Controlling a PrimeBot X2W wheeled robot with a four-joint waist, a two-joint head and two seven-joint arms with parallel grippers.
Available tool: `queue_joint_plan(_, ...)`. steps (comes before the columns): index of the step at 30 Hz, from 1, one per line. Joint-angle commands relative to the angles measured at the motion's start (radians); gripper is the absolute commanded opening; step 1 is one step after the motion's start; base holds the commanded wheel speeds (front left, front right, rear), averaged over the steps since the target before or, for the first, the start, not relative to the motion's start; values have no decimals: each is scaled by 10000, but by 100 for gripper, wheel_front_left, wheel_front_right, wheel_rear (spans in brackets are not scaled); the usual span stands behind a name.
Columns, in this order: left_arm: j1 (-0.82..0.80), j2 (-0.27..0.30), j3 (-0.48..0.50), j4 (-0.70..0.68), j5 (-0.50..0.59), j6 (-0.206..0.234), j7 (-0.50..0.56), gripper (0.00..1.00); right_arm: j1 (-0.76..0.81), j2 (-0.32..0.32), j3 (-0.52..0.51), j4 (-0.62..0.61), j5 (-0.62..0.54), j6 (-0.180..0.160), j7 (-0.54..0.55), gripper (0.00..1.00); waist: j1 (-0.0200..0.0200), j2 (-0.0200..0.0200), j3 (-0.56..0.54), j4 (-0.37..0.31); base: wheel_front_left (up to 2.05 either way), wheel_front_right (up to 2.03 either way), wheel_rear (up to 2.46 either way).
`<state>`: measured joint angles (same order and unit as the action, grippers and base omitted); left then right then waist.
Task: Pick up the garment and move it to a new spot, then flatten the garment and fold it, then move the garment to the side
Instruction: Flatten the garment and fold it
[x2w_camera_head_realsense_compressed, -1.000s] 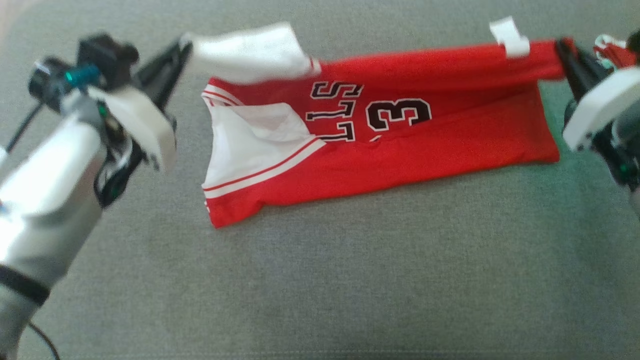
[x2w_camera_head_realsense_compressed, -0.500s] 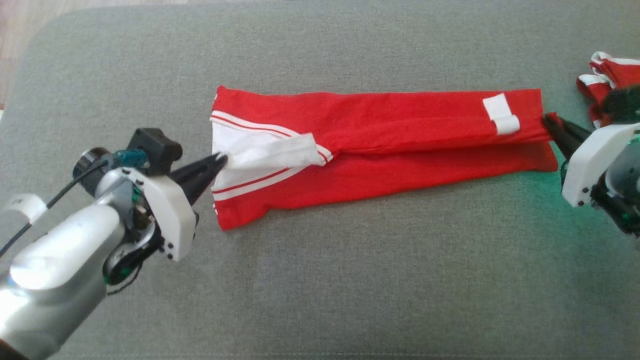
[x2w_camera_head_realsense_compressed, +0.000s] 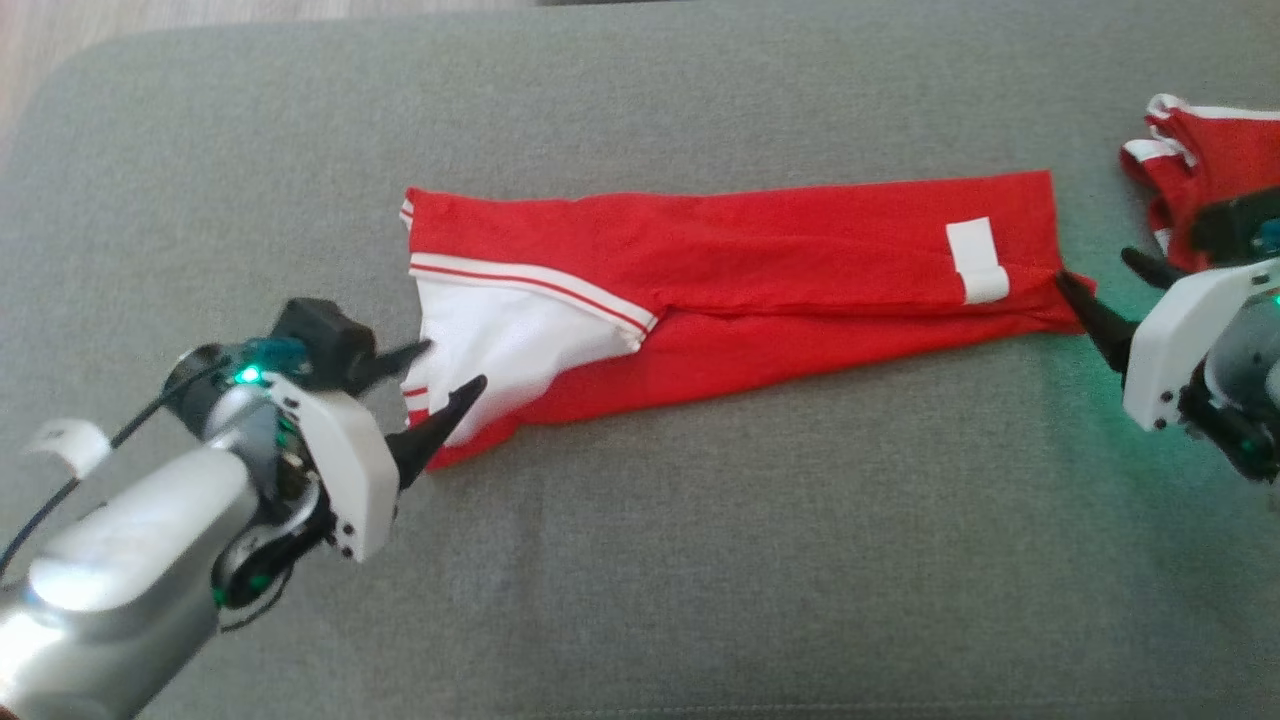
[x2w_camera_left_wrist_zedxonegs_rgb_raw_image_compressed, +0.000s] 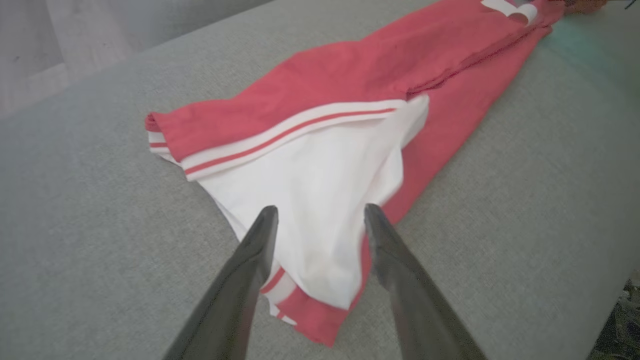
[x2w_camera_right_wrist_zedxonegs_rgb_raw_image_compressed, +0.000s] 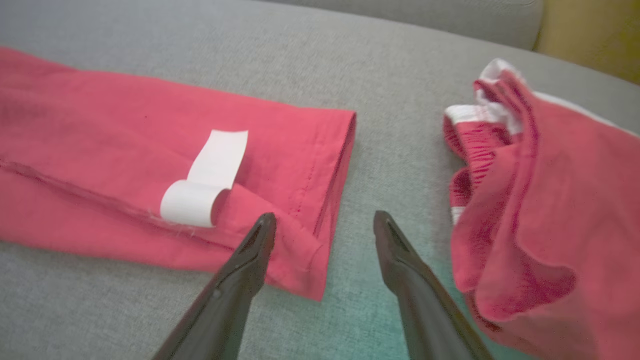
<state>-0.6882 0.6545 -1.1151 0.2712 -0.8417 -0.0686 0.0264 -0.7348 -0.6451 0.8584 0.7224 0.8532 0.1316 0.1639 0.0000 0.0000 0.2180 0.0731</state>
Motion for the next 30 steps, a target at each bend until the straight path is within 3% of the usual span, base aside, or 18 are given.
queue_joint_plan(1, -434, 501, 727, -51, -69, 201, -295, 100, -291, -179, -198, -88, 103, -9, -275, 100, 0, 0, -142, -98, 0, 0, 0)
queue_joint_plan(10, -121, 161, 2295, 159, -684, 1648, -2375, 100, -430, 522, -1632, -196, 562, -9, -2379, 100, 0, 0, -744, -459, 0, 0, 0)
queue_joint_plan(15, 561, -606, 3970, -148, -869, 2625, -2865, 100, 17, 1431, -2663, -336, 512, -9, -3657, 100, 0, 0, -1033, -568, 0, 0, 0)
queue_joint_plan(18, 1372, -1405, 5661, -831, 12, 3000, -2875, 100, 447, 2124, -3374, -485, 279, -9, -4052, 100, 0, 0, -1162, -613, 0, 0, 0)
queue_joint_plan(19, 1372, -1405, 5661, -831, 12, 3000, -2875, 100, 447, 2124, -3374, -485, 279, -9, -4052, 100, 0, 0, -1162, -613, 0, 0, 0)
queue_joint_plan(21, 2138, -2067, 6736, -1238, 682, 3068, -2877, 100, 785, 2621, -3861, -675, -36, -9, -4175, 100, 0, 0, -1238, -664, 0, 0, 0)
queue_joint_plan(27, 4096, -3574, 8516, -1675, 2633, 2254, -2879, 100, 2150, 4013, -5753, -2039, -2216, -9, -4251, 100, 0, 0, -1386, -818, 0, 0, 0)
queue_joint_plan(30, 4810, -4359, 9315, -1675, 3379, 1878, -2880, 100, 3111, 4688, -6581, -2828, -3848, -9, -4253, 100, 0, 0, -1457, -856, 0, 0, 0)
